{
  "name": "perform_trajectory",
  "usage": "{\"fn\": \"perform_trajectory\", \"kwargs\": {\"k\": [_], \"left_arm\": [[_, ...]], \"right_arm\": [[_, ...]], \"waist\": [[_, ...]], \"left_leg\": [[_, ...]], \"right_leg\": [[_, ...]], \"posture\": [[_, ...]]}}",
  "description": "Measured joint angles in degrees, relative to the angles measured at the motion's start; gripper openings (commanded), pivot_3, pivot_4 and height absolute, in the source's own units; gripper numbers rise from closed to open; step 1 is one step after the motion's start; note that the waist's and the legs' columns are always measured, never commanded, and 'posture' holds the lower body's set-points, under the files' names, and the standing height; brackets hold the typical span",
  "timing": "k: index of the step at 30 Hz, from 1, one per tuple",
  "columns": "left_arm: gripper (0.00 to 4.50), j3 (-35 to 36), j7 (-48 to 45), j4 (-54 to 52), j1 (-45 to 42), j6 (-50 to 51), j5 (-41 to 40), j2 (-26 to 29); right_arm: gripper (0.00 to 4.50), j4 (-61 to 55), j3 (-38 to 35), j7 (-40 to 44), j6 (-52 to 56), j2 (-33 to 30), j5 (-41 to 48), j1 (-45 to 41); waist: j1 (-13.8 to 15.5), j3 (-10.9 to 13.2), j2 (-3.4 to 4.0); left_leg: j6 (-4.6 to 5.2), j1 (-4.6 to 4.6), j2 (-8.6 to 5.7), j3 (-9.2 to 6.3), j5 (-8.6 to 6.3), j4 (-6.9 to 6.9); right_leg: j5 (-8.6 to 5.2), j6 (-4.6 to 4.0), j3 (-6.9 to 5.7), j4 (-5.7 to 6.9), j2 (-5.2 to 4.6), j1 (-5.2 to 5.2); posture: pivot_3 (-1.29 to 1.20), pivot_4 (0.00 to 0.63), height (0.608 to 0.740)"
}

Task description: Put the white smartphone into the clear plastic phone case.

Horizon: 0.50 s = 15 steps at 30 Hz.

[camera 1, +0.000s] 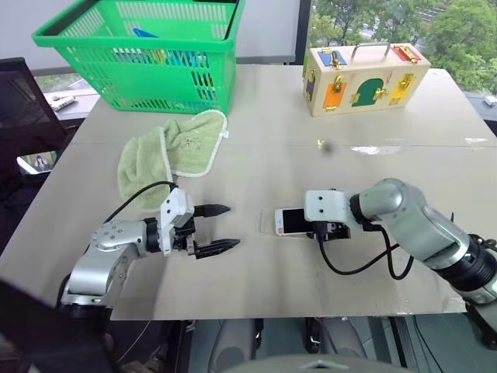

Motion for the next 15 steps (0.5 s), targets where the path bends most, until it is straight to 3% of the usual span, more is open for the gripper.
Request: {"fn": "perform_trajectory", "kwargs": {"k": [5,8,11,15], "left_arm": [[4.5,-0.03,0.0,0.0,0.0,-0.03,0.09,0.0],[4.5,-0.03,0.02,0.0,0.01,-0.09,0.11,-0.01],[4.5,-0.03,0.03,0.0,0.01,-0.19,0.12,-0.02],[4.5,-0.03,0.04,0.0,-0.01,-0.26,0.11,-0.12]], "right_arm": [[4.39,0.65,-1.29,-0.54,0.09,0.44,0.97,0.26],[4.39,0.03,-5.72,-0.44,1.12,0.48,4.28,0.81],[3.7,-1.44,-9.64,0.32,2.57,0.59,7.94,1.43],[1.7,-2.34,-13.84,0.63,4.19,0.87,13.69,3.61]], "waist": [[0.04,0.0,0.0],[0.08,0.0,0.0],[0.05,0.01,0.0],[0.05,0.01,0.01]], "left_leg": [[0.0,-0.01,0.0,0.01,0.0,-0.01],[0.0,-0.01,0.0,0.01,0.0,-0.01],[-0.01,-0.01,0.01,0.0,-0.01,-0.01],[-0.01,-0.01,0.01,0.0,-0.01,-0.02]], "right_leg": [[0.01,-0.02,0.0,0.0,0.0,-0.01],[0.01,-0.01,0.0,0.0,0.0,-0.01],[0.01,-0.02,0.0,0.0,0.0,-0.01],[0.01,-0.02,0.0,0.0,-0.01,-0.01]], "posture": [[0.0,0.15,0.74],[0.0,0.15,0.74],[0.0,0.15,0.74],[0.0,0.15,0.74]]}}
